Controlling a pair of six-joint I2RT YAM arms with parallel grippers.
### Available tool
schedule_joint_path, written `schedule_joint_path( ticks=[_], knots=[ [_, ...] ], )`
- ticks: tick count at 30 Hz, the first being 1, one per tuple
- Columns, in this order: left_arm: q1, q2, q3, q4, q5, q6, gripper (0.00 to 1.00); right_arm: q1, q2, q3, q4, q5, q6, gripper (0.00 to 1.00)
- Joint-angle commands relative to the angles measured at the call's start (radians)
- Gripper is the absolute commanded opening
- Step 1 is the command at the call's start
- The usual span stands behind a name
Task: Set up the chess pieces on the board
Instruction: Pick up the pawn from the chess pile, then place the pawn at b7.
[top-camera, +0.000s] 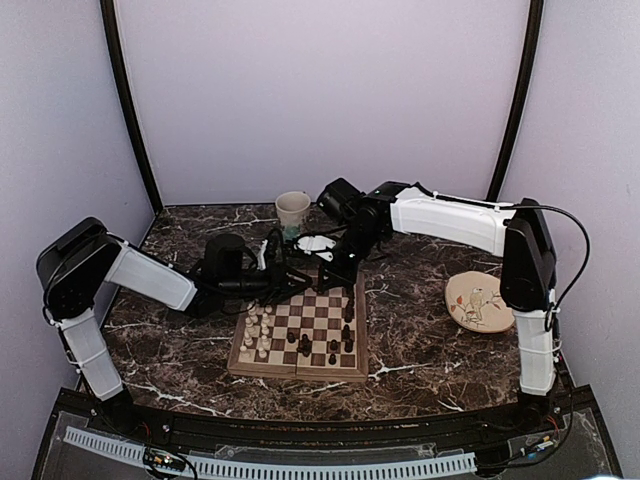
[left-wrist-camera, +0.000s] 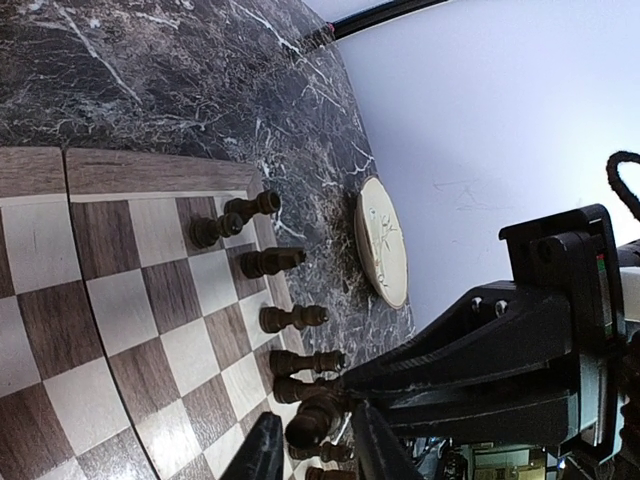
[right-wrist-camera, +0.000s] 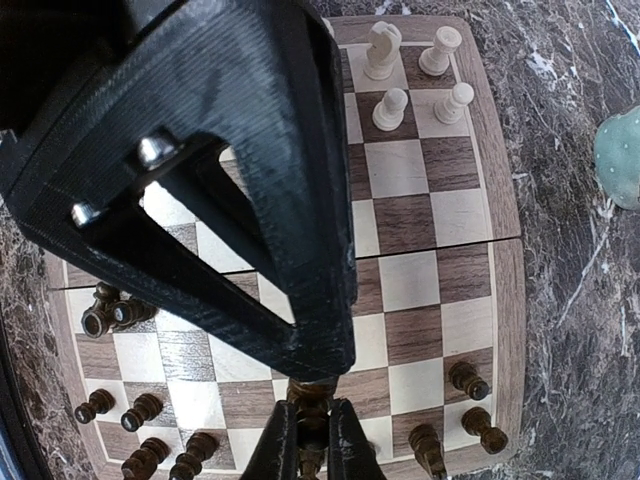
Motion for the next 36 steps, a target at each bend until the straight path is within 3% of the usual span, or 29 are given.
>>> schedule_joint_path(
  ticks=[1,13,24,36],
  knots=[
    [-0.011,0.004,0.031,0.056,0.036,-0.001,0.24,0.003,-0.042,-0.012,0.018,-0.02,0.012,0.03],
    [-0.012,0.003,0.03,0.075,0.037,0.016,0.02,0.002,-0.043,-0.029,0.022,-0.015,0.01,0.04],
    [-0.012,-0.237,0.061,-0.285,-0.203,0.282,0.0,-0.031,-0.027,-0.088,0.062,0.043,0.021,0.04],
    [-0.012,-0.342,0.043,-0.364,-0.271,0.342,0.0,-0.095,0.075,-0.008,0.046,0.086,0.055,0.04]
  ],
)
